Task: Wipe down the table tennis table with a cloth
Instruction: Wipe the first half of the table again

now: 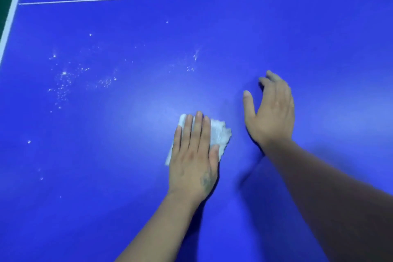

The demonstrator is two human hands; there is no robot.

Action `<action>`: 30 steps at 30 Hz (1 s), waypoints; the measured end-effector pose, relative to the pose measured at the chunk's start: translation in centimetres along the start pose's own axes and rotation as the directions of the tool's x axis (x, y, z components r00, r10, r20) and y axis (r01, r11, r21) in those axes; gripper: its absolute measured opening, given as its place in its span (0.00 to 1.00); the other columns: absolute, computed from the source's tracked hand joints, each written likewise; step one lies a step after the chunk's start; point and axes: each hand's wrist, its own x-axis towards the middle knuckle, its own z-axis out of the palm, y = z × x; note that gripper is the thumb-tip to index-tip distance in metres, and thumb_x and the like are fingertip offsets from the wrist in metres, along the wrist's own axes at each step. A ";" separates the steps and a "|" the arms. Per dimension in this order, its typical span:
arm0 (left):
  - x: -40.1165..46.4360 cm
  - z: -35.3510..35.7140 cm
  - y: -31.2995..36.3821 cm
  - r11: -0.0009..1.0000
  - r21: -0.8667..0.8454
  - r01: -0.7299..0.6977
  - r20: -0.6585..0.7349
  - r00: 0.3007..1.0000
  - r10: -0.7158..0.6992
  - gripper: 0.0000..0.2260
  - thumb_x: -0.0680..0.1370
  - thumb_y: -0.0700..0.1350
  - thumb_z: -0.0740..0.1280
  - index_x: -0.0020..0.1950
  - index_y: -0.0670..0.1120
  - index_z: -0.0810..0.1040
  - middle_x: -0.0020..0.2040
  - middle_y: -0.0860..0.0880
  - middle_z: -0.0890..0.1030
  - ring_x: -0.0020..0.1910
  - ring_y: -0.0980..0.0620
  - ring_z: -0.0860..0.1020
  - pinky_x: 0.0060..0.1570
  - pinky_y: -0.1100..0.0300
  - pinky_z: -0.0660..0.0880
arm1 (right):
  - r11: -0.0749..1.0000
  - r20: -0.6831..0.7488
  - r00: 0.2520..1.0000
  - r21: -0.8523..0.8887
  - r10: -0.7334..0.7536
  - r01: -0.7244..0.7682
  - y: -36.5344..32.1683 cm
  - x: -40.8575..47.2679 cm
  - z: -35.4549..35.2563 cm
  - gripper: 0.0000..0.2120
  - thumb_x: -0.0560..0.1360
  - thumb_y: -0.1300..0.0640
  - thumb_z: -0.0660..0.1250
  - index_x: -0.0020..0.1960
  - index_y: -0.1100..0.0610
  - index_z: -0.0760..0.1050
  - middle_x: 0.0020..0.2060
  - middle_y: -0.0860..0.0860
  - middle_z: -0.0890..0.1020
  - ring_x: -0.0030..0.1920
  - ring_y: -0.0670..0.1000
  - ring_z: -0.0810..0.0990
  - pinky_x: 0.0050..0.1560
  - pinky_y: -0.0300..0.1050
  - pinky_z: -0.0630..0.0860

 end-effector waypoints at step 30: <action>9.7 -0.9 -3.4 0.994 -0.024 0.110 -0.071 0.991 -0.111 0.29 0.88 0.52 0.52 0.87 0.41 0.55 0.88 0.43 0.54 0.88 0.44 0.49 0.85 0.42 0.52 | 0.951 0.118 0.990 -0.307 0.081 -0.041 1.9 4.1 2.5 0.33 0.83 0.49 0.49 0.85 0.62 0.57 0.86 0.55 0.56 0.86 0.57 0.52 0.84 0.62 0.51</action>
